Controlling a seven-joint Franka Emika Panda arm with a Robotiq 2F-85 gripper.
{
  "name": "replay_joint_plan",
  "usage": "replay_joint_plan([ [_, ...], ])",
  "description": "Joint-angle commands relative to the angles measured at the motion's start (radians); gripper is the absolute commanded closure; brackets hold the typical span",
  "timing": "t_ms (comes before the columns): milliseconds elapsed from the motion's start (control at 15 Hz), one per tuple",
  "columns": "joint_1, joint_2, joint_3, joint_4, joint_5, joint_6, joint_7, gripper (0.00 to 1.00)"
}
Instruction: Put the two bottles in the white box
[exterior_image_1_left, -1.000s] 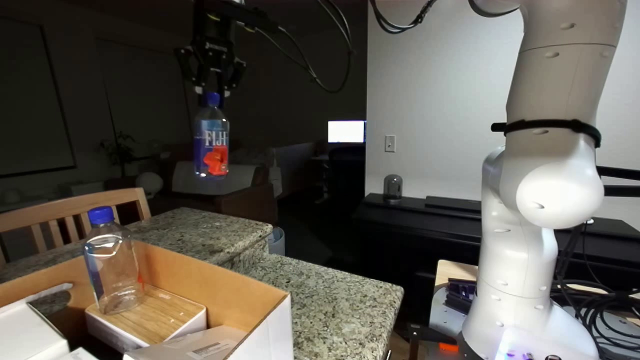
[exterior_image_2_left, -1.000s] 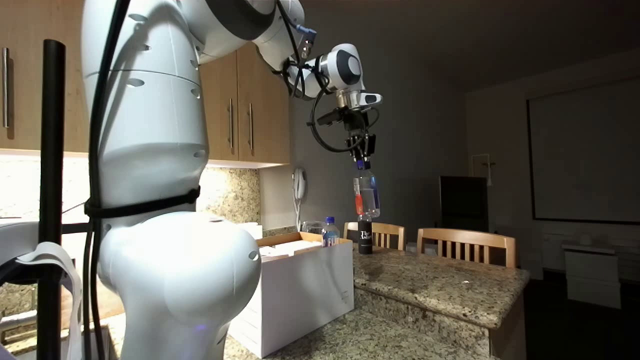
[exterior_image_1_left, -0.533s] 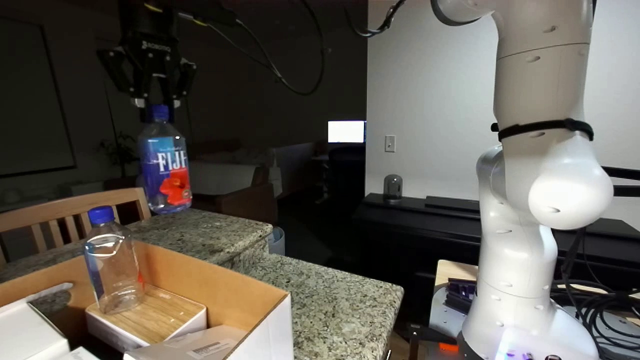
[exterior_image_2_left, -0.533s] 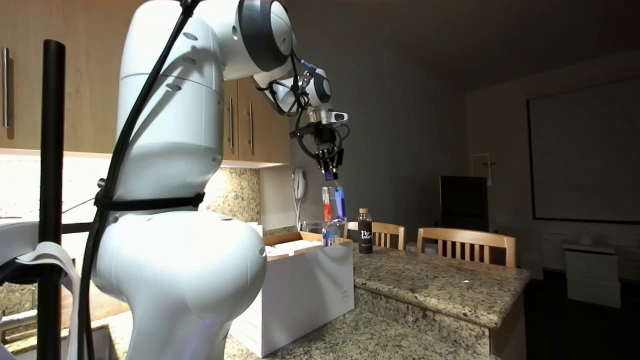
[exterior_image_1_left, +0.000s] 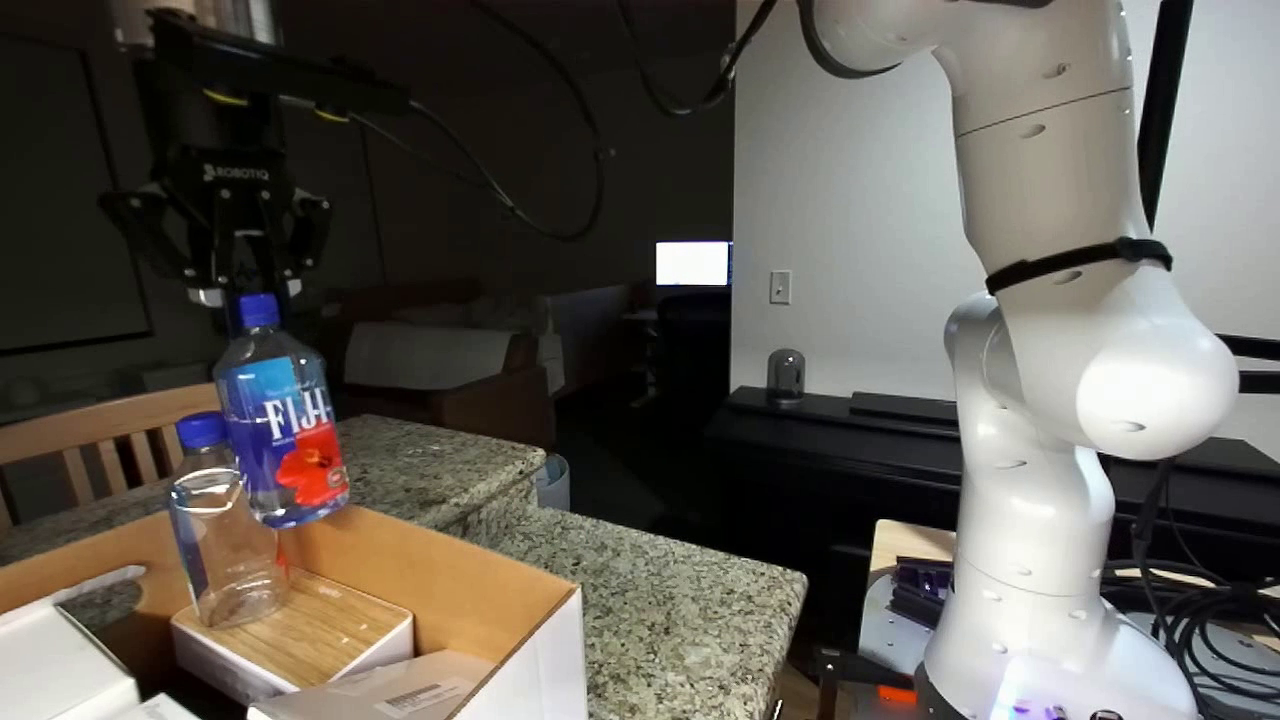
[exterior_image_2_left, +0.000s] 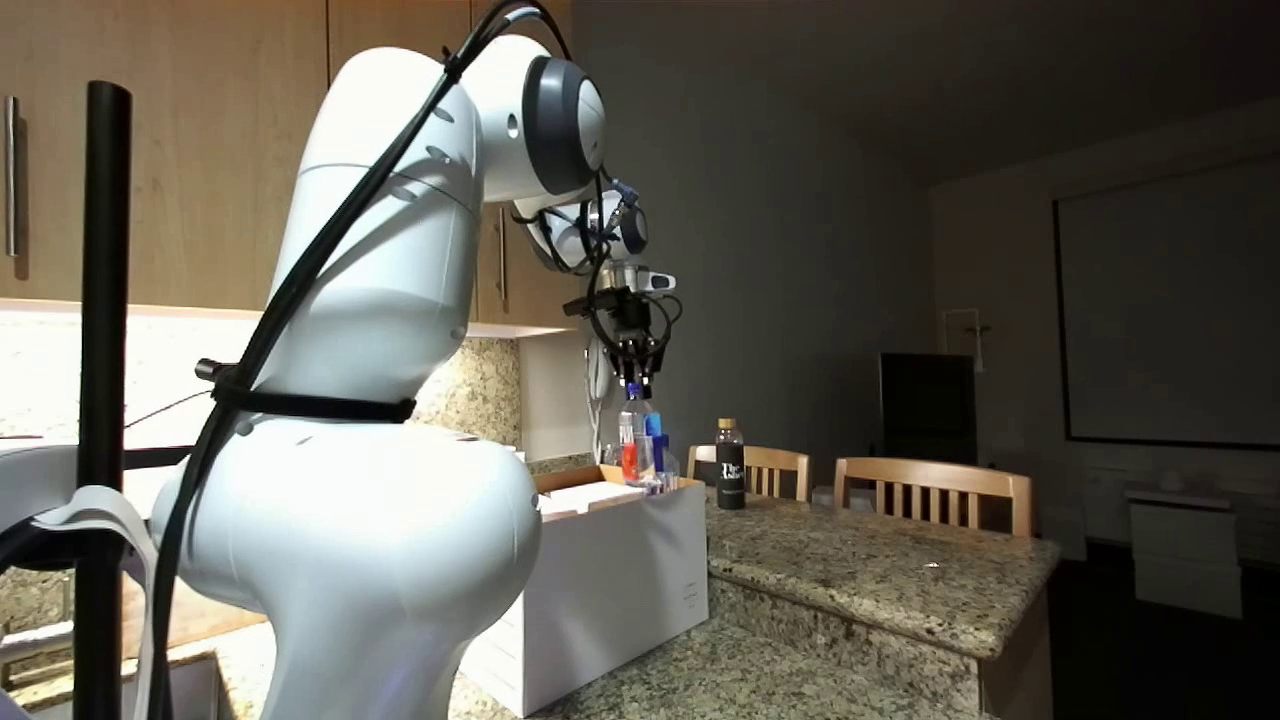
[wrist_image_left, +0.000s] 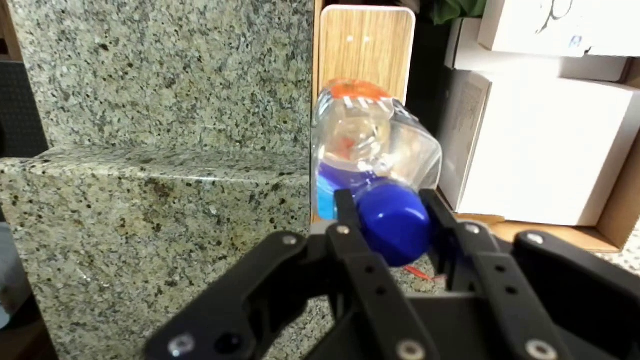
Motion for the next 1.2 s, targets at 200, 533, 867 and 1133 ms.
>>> replay_joint_plan([
  [200, 0.04, 0.033, -0.007, -0.004, -0.004, -0.012, -0.074, 0.85],
  [533, 0.053, 0.037, -0.007, -0.046, 0.012, 0.01, -0.126, 0.85],
  [867, 0.042, 0.024, -0.004, -0.119, 0.041, 0.05, -0.199, 0.85],
  [1133, 0.029, -0.003, -0.003, -0.194, 0.074, 0.125, -0.253, 0.39],
])
